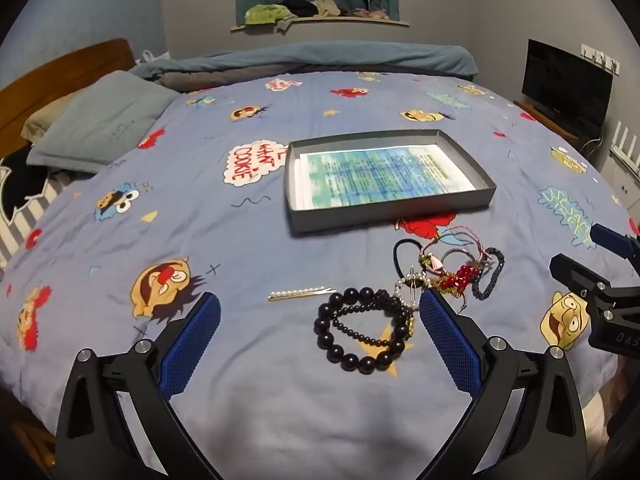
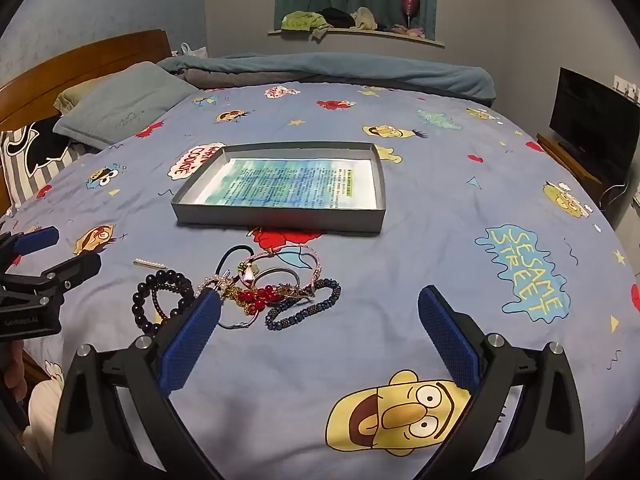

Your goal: Organize jewelry

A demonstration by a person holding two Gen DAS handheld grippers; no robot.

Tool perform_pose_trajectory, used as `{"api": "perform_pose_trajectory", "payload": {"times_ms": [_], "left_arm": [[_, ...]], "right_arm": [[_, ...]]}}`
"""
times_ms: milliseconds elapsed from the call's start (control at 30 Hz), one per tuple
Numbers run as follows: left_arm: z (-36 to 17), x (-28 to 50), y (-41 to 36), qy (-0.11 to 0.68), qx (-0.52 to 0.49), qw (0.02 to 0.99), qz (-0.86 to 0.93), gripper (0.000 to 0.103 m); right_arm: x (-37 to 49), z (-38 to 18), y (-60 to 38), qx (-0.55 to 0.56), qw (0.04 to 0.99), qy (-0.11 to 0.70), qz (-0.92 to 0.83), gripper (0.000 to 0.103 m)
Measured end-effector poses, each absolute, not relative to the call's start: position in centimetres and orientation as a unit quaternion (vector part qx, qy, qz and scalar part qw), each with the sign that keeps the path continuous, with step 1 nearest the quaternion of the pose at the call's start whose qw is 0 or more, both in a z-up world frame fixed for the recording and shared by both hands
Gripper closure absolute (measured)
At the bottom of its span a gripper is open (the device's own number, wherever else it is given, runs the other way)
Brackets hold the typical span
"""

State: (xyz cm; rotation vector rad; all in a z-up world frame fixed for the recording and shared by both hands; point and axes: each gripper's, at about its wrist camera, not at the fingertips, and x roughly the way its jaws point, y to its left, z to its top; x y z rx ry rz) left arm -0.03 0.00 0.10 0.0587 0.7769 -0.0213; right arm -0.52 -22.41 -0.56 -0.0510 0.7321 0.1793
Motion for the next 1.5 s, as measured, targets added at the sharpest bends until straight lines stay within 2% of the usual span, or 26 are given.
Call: {"api": "perform_pose_trajectory", "payload": {"times_ms": [1500], "left_arm": [[-1.1, 0.5, 0.6, 0.388, 0.022, 0.921, -0.003, 0.004]], "right_arm": [[-0.5, -1.2, -22.1, -0.028, 0.931, 0.354, 0.084, 0.005]]}}
